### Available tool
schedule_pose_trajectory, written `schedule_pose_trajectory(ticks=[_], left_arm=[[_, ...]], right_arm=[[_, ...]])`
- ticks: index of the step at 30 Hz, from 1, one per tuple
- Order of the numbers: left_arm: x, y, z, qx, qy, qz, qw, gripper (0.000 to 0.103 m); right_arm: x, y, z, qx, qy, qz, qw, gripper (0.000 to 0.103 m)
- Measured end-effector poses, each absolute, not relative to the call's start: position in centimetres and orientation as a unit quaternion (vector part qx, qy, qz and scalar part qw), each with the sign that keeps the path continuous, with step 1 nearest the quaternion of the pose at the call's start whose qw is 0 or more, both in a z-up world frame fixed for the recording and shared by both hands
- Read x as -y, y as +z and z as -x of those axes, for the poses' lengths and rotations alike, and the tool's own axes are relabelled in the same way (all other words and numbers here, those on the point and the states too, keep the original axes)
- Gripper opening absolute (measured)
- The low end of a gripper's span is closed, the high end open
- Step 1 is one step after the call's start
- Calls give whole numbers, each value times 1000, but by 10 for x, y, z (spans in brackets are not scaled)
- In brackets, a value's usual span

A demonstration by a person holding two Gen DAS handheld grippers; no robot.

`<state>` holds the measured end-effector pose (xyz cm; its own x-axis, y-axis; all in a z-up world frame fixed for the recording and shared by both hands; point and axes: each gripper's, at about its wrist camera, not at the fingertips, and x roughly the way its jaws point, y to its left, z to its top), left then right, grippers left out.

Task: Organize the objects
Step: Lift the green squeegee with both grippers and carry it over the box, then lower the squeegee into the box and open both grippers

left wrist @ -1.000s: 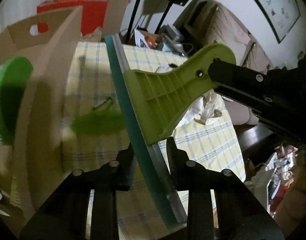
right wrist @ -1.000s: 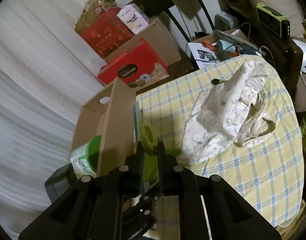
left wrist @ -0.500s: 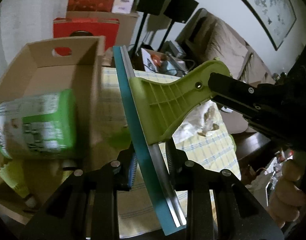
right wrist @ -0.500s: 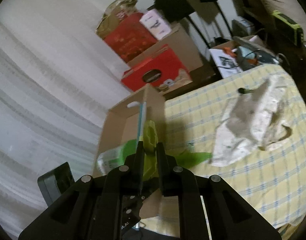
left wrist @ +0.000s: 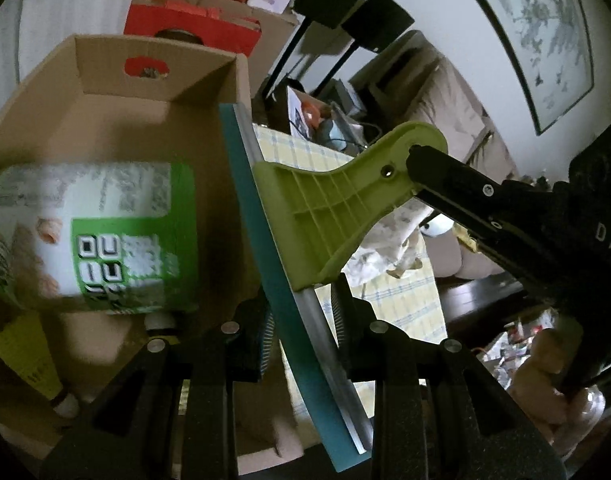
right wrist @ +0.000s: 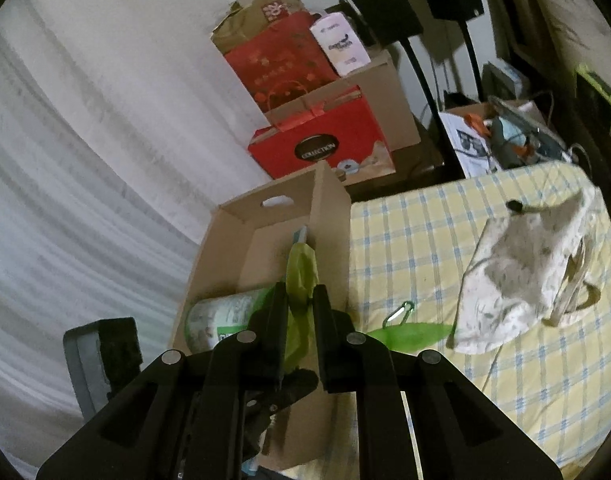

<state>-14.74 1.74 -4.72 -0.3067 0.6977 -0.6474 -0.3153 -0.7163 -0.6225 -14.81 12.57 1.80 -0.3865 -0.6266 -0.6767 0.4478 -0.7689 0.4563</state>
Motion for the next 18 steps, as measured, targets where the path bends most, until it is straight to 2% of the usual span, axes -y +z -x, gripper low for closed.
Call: schedule_pose_trajectory(ticks=[9,18], left_arm=[[2,-74,170,208,773,515,308,25],[17,-91,186,241,745,527,331,29]], right_arm=[[-89,24,150,47,-843,-434,314,9],[-75,8,155,44,-838,-442,316,9]])
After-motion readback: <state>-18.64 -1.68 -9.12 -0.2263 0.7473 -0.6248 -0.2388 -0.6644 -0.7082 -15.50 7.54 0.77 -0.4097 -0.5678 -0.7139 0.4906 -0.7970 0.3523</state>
